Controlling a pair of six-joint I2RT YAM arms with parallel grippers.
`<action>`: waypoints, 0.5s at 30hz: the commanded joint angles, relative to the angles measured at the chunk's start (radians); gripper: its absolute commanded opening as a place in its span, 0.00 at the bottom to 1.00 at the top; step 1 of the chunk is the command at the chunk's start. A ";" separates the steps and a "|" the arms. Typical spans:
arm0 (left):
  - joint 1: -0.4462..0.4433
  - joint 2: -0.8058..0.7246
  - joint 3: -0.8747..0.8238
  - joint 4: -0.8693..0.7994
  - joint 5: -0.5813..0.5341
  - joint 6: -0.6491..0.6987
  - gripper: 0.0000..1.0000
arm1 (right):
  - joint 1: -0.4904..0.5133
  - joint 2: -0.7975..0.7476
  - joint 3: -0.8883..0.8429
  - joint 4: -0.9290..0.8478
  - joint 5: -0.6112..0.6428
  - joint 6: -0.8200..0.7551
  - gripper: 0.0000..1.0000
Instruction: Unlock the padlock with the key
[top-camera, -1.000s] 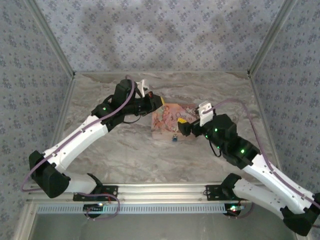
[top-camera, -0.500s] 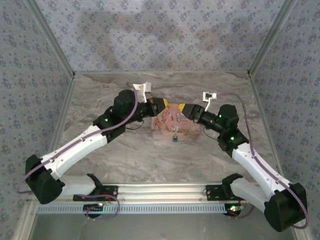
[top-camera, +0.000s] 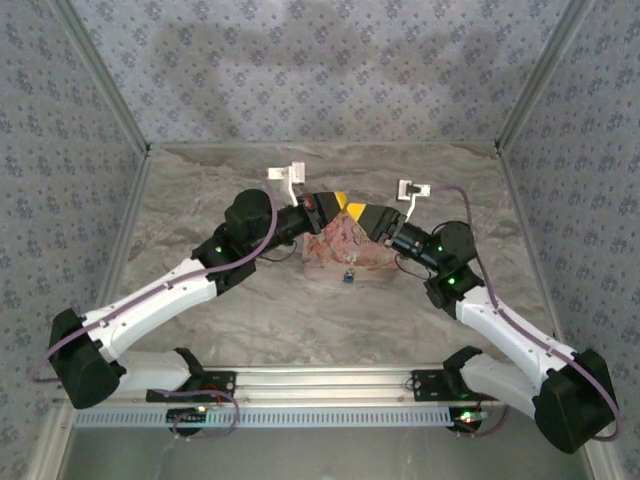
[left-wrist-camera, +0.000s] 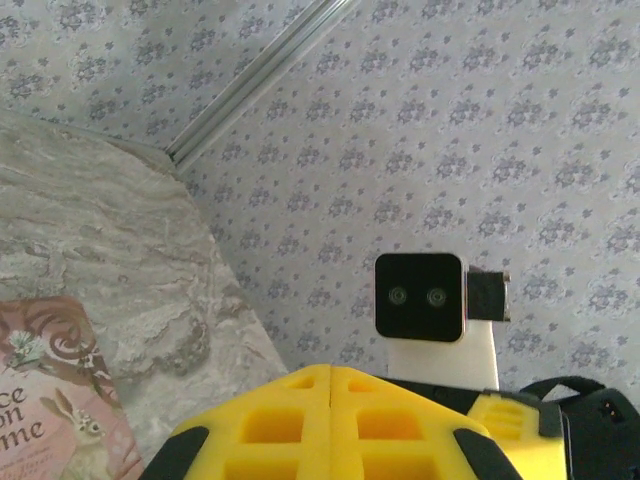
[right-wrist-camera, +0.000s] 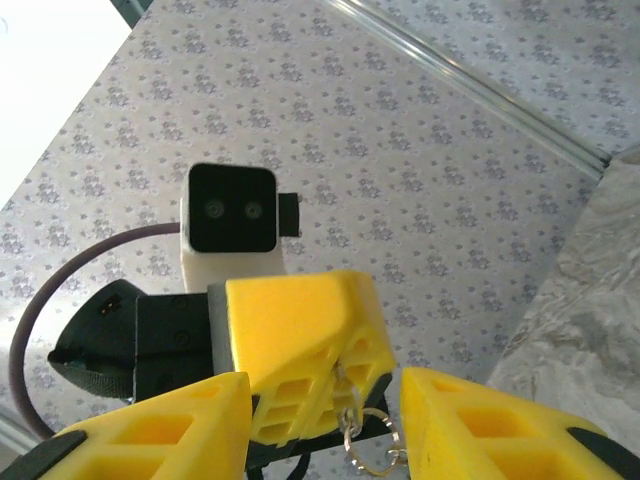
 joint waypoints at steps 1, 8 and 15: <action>-0.011 -0.039 -0.019 0.076 -0.033 -0.012 0.00 | 0.025 0.002 -0.007 0.059 0.025 0.002 0.43; -0.018 -0.041 -0.030 0.095 -0.037 -0.022 0.00 | 0.037 -0.004 -0.012 0.039 0.049 -0.011 0.39; -0.030 -0.037 -0.034 0.112 -0.037 -0.025 0.00 | 0.046 0.007 -0.007 0.048 0.055 -0.016 0.33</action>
